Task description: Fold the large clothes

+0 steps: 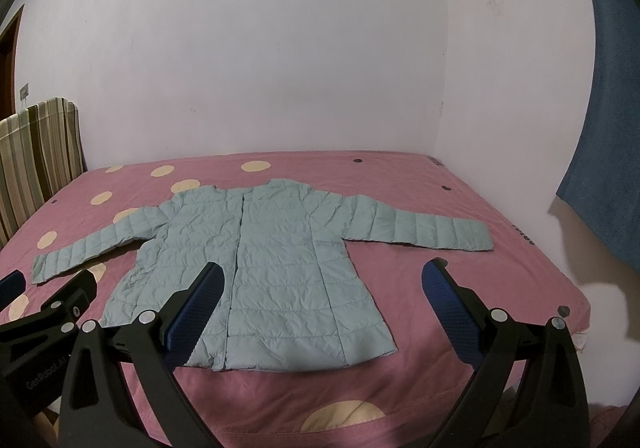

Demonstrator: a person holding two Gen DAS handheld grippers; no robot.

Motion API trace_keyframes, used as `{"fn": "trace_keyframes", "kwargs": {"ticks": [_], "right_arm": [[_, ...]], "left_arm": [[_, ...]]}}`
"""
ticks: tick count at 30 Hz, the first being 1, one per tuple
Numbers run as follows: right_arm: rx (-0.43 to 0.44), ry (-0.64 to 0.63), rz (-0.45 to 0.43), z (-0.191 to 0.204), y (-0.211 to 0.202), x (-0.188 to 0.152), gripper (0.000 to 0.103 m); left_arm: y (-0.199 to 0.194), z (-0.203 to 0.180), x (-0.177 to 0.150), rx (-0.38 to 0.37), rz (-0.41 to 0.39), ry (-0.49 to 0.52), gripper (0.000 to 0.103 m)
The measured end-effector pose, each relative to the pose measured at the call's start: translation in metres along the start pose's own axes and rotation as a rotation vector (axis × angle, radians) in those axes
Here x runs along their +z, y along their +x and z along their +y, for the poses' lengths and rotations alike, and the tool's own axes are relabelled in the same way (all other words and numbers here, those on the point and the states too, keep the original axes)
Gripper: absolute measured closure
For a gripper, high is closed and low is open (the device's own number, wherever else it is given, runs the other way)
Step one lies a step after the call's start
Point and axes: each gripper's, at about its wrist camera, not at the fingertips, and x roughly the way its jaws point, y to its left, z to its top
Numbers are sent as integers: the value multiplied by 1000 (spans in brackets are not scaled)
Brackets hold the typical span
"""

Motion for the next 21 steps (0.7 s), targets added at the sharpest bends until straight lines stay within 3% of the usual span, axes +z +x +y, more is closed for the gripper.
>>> {"fn": "trace_keyframes", "kwargs": {"ticks": [21], "right_arm": [[0,0,4,1,-2,4,5]], "left_arm": [[1,0,-1,2,2,2,2]]}}
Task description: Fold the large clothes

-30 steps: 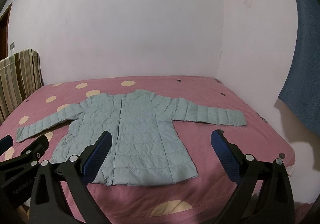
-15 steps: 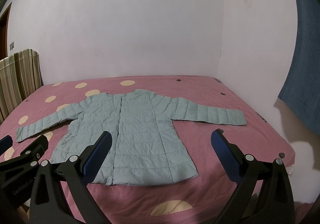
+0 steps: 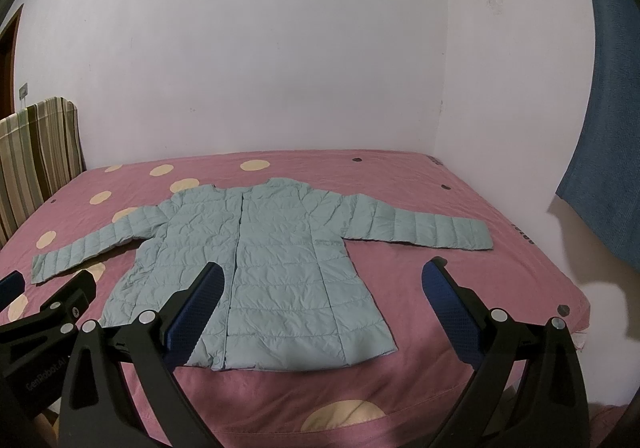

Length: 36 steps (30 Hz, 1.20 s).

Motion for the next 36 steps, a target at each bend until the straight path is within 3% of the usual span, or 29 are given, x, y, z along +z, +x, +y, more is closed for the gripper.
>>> {"fn": "trace_keyframes", "kwargs": {"ticks": [16,24,31,36], "right_arm": [[0,1,10,-3,11,-16,5],[56,28,80,-3,42,-21,5],[109,230,148,-53,108,-26,5],[58,411,207,-116,178,-30,5]], "left_arm": [[4,4,-10,-2,11,-5,2],[47,15,-7,5,77,-39,2],[129,80,-5,196,143,-190,2],[190,148,-1,402,175,-320,2]]}}
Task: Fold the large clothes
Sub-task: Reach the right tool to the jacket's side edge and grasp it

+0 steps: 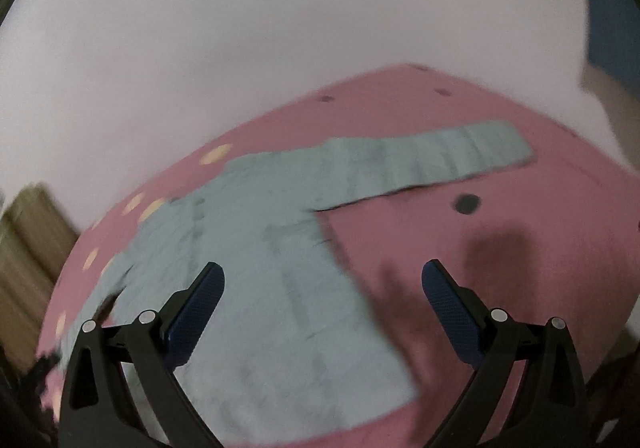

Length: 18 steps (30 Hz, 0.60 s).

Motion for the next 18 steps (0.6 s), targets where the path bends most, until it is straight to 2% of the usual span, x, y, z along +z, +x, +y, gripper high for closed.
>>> {"fn": "trace_keyframes", "kwargs": {"ticks": [4,6,7,8,10,14,18], "right_arm": [[-65,153,-31,-63,43,35,6],[-73,255,-38,-97,59,50,18],[-82,315,-31,-113,68,55,37],[-96,373,-21,-131,77,61,47],[-104,485,-13,-169,94,69,47],[-135,618,-37,-210,111,74,47],[-135,708,-55,-235,118,70,47]], "left_arm": [[62,39,16,168,39,-134,2],[87,54,20,216,81,-190,2],[99,62,21,237,102,-221,2],[111,72,22,267,124,-257,2],[125,85,22,314,146,-301,2],[142,102,24,402,158,-353,2],[155,114,21,431,191,-400,2]]}}
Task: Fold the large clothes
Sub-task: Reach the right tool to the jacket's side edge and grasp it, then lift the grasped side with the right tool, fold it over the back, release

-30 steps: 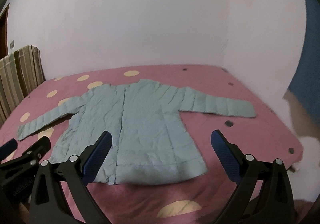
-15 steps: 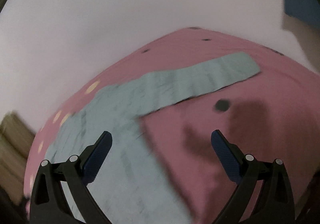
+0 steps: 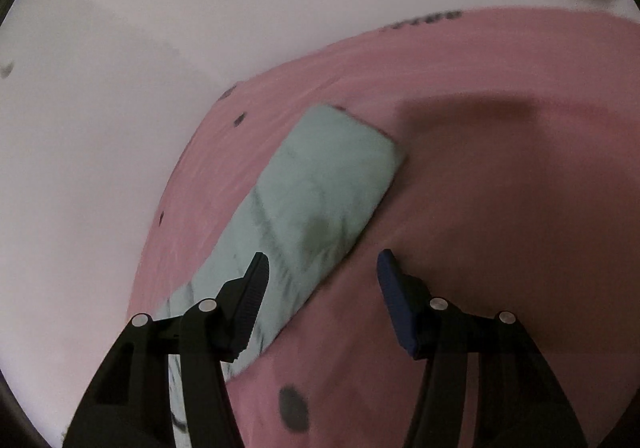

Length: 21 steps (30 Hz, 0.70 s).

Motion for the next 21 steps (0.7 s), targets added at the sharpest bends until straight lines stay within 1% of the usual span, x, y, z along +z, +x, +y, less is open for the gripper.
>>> {"fn": "trace_keyframes", "kwargs": {"ticks": [1,3,4,6,7,8,9,10,12,13,14,16,17,18,20,21], "right_arm": [[24,43,-10,-7,1,2,47],[36,48,-22,-8,1,3,46],[44,50,-45,-10,3,8,46],[42,54,-51,-11,6,13,46],[40,60,-74,-12,6,13,46],[40,60,-74,-12,6,13,46],[26,54,-98,-10,4,14,46],[26,54,-98,-10,4,14,47],[11,41,-127,-9,-3,9,47],[-1,29,-129,-9,-3,9,55],[-1,29,-129,-9,-3,9,71],[2,10,-110,-4,-2,-1,89],[9,16,-100,-4,-3,-5,96],[27,29,-92,-9,-8,-7,98],[32,28,-96,-8,-10,-8,99],[50,-1,-115,-3,-25,-13,99]], "left_arm": [[2,2,-1,4,3,-12,2],[3,2,-3,10,-7,-13,2],[3,1,-4,14,-10,-10,2],[4,0,-5,17,-4,-9,2],[5,-1,-5,16,0,-10,2],[7,0,-4,15,0,-11,2],[7,0,-4,17,0,-9,2],[7,-2,-5,21,1,-6,2],[8,-2,-4,24,2,-4,2],[8,-2,-4,27,2,-2,2],[9,-2,-4,29,3,-1,2],[10,-3,-4,32,3,2,2],[10,-2,-4,31,3,3,2],[10,-3,-4,32,3,3,2],[10,-2,-4,31,3,2,2],[10,-3,-4,33,4,3,2]]}}
